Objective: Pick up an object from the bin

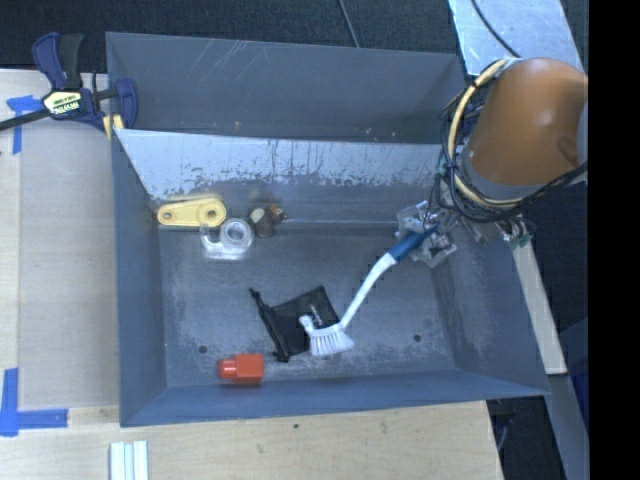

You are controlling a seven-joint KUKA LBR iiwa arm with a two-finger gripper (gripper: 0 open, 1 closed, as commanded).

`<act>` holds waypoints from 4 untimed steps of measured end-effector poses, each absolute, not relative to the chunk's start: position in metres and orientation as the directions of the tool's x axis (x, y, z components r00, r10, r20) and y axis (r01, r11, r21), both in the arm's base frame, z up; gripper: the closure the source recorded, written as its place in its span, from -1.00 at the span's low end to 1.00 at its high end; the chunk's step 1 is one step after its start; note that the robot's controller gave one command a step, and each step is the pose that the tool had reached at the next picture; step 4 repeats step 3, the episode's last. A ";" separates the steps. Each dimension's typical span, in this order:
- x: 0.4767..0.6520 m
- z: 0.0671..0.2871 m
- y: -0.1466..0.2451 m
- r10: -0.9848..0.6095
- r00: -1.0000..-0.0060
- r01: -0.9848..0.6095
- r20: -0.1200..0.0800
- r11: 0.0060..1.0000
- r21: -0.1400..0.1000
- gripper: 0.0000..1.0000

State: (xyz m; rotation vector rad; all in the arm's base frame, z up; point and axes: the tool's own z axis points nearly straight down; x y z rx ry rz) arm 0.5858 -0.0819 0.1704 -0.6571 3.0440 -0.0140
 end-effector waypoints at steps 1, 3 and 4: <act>0.600 0.110 -0.064 -0.463 -0.886 -0.463 -0.022 0.886 -0.014 1.00; 0.597 0.113 -0.062 -0.488 -0.872 -0.488 -0.024 0.873 -0.014 1.00; 0.597 0.113 -0.062 -0.488 -0.872 -0.488 -0.024 0.873 -0.014 1.00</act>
Offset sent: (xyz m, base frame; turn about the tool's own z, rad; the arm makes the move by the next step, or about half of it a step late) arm -0.0105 -0.0111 0.1588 -0.0415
